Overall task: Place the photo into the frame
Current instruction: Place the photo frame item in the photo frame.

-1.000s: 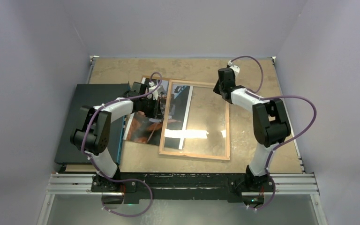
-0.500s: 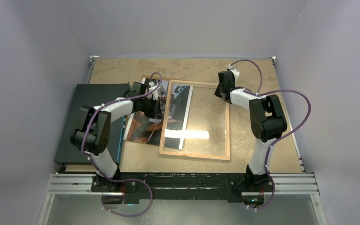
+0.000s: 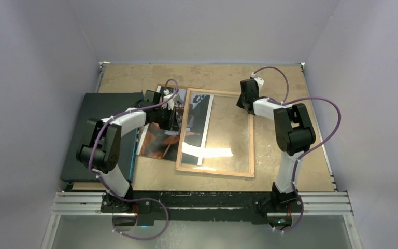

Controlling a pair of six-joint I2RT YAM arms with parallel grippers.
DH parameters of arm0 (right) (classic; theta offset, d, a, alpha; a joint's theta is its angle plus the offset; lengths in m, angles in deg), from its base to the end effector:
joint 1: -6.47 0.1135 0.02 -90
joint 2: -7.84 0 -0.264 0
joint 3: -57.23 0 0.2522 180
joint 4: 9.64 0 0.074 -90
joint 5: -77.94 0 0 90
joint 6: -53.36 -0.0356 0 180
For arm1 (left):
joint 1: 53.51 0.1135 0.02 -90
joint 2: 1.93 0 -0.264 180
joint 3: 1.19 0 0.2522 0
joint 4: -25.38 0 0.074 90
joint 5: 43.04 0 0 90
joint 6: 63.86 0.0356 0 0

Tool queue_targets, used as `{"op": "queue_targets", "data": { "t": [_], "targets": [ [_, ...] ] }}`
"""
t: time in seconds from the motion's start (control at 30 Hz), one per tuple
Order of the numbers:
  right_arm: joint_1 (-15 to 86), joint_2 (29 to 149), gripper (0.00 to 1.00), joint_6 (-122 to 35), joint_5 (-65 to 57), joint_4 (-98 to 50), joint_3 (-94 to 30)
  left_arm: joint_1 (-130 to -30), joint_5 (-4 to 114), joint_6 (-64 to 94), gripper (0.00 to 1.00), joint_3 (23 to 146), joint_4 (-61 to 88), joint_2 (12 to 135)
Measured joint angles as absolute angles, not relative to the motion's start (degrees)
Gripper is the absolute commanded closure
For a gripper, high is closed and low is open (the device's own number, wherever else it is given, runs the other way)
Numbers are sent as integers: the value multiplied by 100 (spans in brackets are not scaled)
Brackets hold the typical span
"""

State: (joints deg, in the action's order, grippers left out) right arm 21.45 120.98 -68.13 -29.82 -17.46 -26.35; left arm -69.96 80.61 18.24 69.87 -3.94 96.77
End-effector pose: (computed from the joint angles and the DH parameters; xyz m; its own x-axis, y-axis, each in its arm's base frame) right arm 0.4171 0.1004 0.1663 -0.5064 0.3795 -0.7743 0.2961 0.9199 0.2572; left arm 0.3204 -0.1152 0.1706 -0.8686 0.1372 -0.4762 0.4100 0.7387 -0.5350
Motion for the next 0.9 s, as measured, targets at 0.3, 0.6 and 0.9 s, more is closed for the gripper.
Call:
{"op": "queue_targets", "data": {
  "t": [0.3,0.6,0.9],
  "targets": [
    [2160,11814,89,-6817,-2928,-1700,-2635,-6928,8061,1826,100,6987,-396,9618],
    [2893,11331,89,-7027,-2593,-1379,-2639,-6922,8059,1844,100,6989,-398,9618],
    [4521,11057,92,-7429,-2088,-1263,-2032,-6897,7978,2071,100,6985,-396,9618]
  ]
}}
